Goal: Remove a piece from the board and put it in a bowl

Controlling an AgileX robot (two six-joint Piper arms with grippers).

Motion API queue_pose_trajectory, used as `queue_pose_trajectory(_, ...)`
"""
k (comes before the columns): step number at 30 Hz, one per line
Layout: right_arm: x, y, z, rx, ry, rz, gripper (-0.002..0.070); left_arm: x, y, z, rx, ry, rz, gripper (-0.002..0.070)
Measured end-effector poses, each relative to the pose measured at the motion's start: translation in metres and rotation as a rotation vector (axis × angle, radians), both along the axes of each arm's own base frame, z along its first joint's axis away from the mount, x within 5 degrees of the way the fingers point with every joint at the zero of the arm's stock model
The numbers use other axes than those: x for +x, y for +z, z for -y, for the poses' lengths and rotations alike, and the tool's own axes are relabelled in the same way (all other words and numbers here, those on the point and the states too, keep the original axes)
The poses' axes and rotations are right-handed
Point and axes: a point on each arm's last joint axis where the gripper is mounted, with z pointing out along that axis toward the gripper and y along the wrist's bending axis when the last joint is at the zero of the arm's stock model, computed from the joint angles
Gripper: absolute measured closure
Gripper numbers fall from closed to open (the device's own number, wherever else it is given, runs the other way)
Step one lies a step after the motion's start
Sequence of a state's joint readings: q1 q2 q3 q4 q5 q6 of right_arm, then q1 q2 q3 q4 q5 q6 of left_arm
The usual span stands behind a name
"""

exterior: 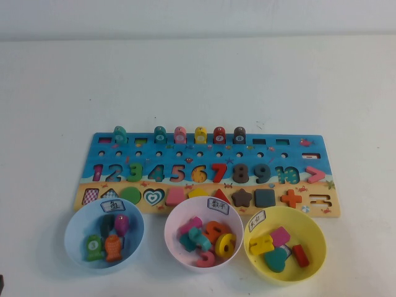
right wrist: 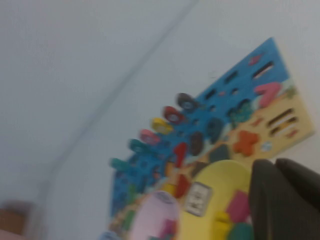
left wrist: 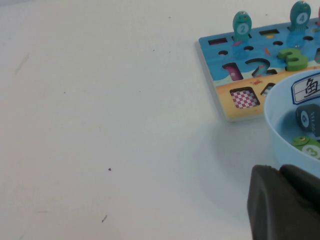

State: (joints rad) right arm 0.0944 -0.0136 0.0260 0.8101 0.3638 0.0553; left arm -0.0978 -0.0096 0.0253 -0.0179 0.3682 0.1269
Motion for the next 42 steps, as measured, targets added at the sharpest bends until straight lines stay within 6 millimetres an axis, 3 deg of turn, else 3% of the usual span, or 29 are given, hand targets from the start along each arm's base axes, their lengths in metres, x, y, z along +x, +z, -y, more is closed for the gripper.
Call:
queue_pose_trajectory(3,-0.001,0.007,-0.004,0.237,0.009,-0.016,0.0694,0.0,0.0,0.0,0.0,0.0,0.0,0.0678)
queue_pose_trajectory(6,0.0,0.009,-0.003,0.283,-0.001,-0.004,0.0694,0.0,0.0,0.0,0.0,0.0,0.0,0.0678)
queue_pose_trajectory(19,0.0,0.01,-0.004,0.089,0.032,0.073,0.0694,0.0,0.0,0.0,0.0,0.0,0.0,0.0678)
queue_pose_trajectory(22,0.0,0.028,-0.005,-0.025,0.058,0.096,0.0694,0.0,0.0,0.0,0.0,0.0,0.0,0.0678)
queue_pose_trajectory(25,0.008,0.06,-0.007,-0.187,0.115,0.066,0.0694,0.0,0.0,0.0,0.0,0.0,0.0,0.0678)
queue_pose_trajectory(30,0.037,0.135,-0.017,-0.429,0.303,-0.056,0.0694,0.0,0.0,0.0,0.0,0.0,0.0,0.0678)
queue_pose_trajectory(35,0.082,0.19,-0.021,-0.614,0.458,-0.202,0.0694,0.0,0.0,0.0,0.0,0.0,0.0,0.0678)
queue_pose_trajectory(38,0.114,0.207,-0.023,-0.684,0.521,-0.299,0.0694,0.0,0.0,0.0,0.0,0.0,0.0,0.0678)
queue_pose_trajectory(42,0.165,0.198,-0.033,-0.775,0.626,-0.467,0.0694,0.0,0.0,0.0,0.0,0.0,0.0,0.0678)
